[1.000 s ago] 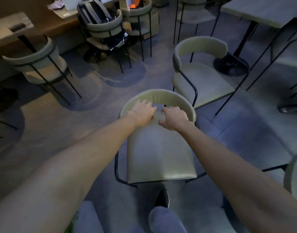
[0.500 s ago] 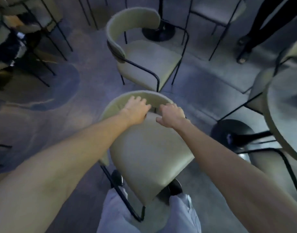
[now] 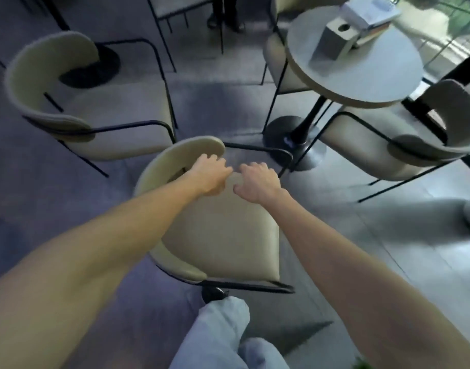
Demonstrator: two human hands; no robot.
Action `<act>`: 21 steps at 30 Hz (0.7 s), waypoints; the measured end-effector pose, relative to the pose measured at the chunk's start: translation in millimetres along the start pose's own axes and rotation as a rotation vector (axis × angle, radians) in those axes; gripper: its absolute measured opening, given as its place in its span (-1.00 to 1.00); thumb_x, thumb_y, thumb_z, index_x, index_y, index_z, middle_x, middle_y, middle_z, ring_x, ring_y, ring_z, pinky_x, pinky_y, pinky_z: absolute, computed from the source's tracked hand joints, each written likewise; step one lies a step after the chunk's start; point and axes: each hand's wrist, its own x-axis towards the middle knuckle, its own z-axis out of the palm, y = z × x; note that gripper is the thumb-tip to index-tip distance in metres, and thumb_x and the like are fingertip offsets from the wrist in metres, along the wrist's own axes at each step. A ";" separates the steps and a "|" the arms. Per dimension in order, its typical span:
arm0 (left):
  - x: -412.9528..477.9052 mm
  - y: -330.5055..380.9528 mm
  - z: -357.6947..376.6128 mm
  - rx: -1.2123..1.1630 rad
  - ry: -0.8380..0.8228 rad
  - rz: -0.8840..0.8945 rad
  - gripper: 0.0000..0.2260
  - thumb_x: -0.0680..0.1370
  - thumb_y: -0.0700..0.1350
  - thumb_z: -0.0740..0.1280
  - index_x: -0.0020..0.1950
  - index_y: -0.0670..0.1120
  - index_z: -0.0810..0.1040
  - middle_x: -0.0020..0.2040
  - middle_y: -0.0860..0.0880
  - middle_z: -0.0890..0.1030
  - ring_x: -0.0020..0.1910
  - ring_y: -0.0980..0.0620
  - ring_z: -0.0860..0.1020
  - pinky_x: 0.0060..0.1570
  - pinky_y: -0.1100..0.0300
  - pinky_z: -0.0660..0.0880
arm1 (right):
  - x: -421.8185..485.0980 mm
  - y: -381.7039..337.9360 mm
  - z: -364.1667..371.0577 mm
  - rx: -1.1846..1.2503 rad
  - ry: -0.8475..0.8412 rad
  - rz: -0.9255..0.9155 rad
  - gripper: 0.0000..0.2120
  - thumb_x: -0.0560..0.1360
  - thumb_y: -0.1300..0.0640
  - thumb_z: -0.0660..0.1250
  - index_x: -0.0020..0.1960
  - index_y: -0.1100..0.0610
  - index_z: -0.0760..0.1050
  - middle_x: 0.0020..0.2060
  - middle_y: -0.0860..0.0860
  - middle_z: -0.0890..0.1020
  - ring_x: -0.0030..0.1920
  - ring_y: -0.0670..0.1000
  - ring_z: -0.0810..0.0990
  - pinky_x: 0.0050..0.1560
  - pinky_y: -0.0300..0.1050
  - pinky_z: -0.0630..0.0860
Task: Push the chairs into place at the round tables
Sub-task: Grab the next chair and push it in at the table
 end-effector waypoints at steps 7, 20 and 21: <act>-50.1 17.7 26.6 0.068 0.034 0.181 -0.69 0.61 0.00 0.16 0.34 -0.03 0.39 0.25 -0.13 0.48 0.23 -0.16 0.47 0.09 -0.05 0.41 | -65.5 -23.9 60.4 0.155 0.036 0.196 -0.46 0.44 -0.13 0.30 0.35 0.07 0.44 0.24 0.11 0.55 0.29 0.21 0.46 0.18 0.08 0.45; -109.8 -55.3 91.9 0.174 0.015 0.483 -0.71 0.62 0.01 0.12 0.29 -0.03 0.42 0.26 -0.15 0.48 0.23 -0.18 0.46 0.12 -0.05 0.39 | -106.9 -157.9 111.6 0.248 0.025 0.466 -0.48 0.47 -0.18 0.30 0.33 0.09 0.44 0.25 0.14 0.54 0.28 0.24 0.45 0.21 0.11 0.42; -108.3 -65.4 95.5 0.187 0.022 0.513 -0.71 0.61 0.01 0.13 0.29 -0.03 0.42 0.26 -0.14 0.48 0.22 -0.18 0.46 0.12 -0.05 0.39 | -102.2 -170.0 111.7 0.255 0.035 0.495 -0.48 0.48 -0.18 0.29 0.32 0.09 0.44 0.25 0.14 0.54 0.28 0.24 0.46 0.21 0.11 0.42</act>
